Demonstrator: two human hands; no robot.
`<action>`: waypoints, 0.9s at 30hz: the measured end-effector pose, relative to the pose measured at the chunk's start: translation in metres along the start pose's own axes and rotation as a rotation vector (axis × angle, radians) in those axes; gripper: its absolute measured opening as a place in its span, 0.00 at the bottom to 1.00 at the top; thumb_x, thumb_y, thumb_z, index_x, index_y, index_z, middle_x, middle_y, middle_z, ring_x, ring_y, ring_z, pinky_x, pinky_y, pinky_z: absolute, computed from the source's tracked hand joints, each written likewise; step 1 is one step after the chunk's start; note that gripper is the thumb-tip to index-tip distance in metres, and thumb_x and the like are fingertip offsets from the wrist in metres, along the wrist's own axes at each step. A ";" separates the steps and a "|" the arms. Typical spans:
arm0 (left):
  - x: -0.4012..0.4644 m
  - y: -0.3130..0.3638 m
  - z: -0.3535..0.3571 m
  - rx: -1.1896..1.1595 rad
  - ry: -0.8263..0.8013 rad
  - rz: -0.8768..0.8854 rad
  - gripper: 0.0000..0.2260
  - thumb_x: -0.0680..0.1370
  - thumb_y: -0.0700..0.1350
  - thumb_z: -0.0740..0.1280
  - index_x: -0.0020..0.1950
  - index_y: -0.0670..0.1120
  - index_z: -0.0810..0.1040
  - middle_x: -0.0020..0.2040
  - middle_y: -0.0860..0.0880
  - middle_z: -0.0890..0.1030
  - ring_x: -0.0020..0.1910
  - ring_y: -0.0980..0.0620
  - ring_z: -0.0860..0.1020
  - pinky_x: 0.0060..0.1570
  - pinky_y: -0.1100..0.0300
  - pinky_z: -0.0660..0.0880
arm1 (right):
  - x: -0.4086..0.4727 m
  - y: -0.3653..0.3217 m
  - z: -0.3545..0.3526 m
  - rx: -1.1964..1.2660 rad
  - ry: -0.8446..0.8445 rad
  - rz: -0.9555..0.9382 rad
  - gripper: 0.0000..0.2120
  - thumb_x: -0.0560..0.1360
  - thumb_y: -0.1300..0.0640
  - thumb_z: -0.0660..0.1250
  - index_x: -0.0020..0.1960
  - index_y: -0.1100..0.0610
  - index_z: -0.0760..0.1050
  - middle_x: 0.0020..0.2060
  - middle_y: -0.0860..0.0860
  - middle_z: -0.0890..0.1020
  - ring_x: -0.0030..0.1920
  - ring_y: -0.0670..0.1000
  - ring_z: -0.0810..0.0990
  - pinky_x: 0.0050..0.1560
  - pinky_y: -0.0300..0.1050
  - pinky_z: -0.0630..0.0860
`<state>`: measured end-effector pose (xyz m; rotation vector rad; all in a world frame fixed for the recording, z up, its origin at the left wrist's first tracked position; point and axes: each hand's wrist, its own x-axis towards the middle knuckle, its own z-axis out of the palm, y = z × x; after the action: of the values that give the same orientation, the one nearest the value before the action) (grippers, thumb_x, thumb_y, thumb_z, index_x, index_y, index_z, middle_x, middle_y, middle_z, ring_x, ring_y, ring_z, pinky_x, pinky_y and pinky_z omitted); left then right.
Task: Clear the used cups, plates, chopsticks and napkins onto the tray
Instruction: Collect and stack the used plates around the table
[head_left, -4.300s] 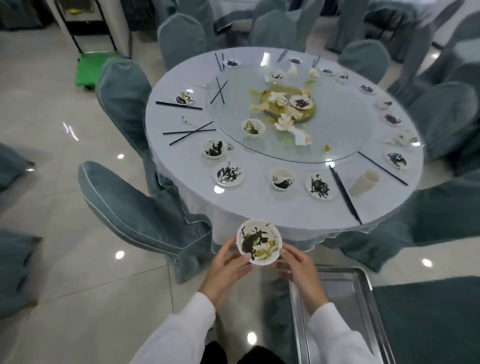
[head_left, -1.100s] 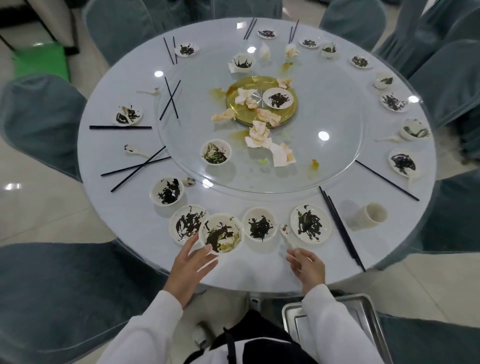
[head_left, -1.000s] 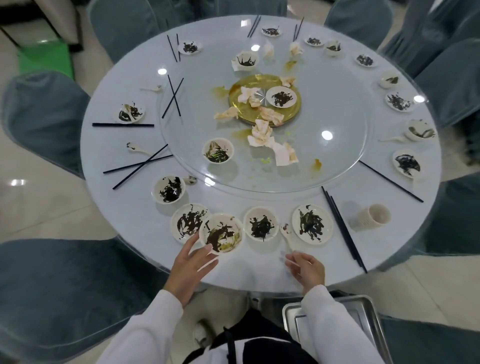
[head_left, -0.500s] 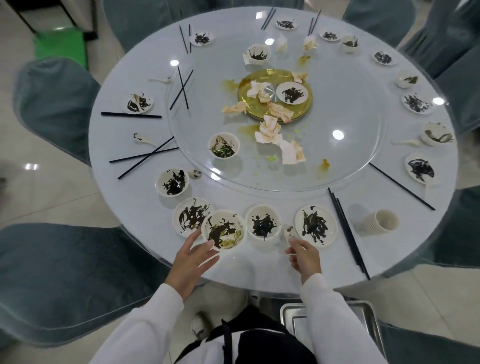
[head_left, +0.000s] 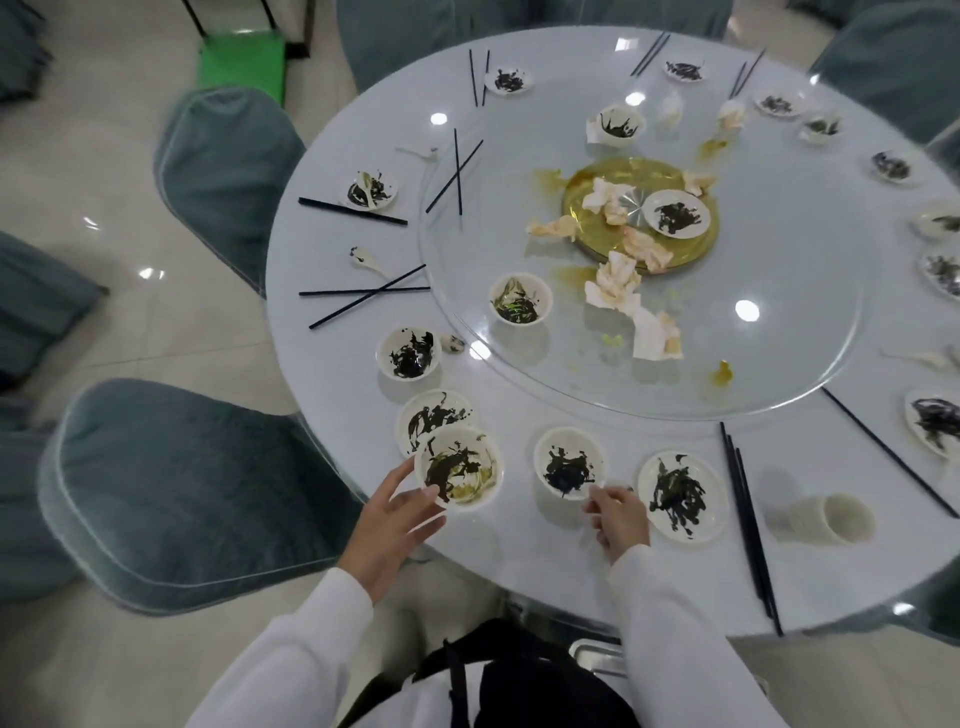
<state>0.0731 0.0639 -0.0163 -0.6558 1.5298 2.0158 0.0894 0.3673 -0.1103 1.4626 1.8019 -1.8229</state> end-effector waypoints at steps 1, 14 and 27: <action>-0.001 -0.001 -0.002 -0.008 0.000 -0.001 0.23 0.77 0.43 0.76 0.70 0.56 0.76 0.59 0.43 0.87 0.58 0.42 0.86 0.63 0.45 0.81 | -0.002 -0.003 0.001 0.005 -0.009 -0.015 0.03 0.83 0.62 0.67 0.52 0.62 0.75 0.36 0.57 0.79 0.29 0.51 0.68 0.19 0.34 0.60; -0.018 0.001 -0.043 -0.009 -0.045 0.029 0.27 0.79 0.43 0.76 0.75 0.58 0.73 0.64 0.41 0.82 0.55 0.40 0.87 0.58 0.45 0.84 | -0.097 -0.040 0.040 0.141 -0.380 -0.273 0.16 0.83 0.56 0.68 0.38 0.51 0.70 0.32 0.53 0.74 0.29 0.49 0.68 0.28 0.37 0.63; -0.056 0.001 -0.114 -0.080 -0.229 0.036 0.27 0.78 0.38 0.76 0.73 0.57 0.77 0.66 0.39 0.81 0.57 0.36 0.86 0.55 0.47 0.84 | -0.183 0.010 0.099 0.088 -0.613 -0.326 0.11 0.79 0.51 0.72 0.43 0.54 0.74 0.53 0.55 0.83 0.57 0.53 0.83 0.62 0.60 0.82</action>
<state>0.1223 -0.0533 -0.0069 -0.4132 1.3416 2.1070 0.1382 0.1928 -0.0066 0.5328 1.7058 -2.2016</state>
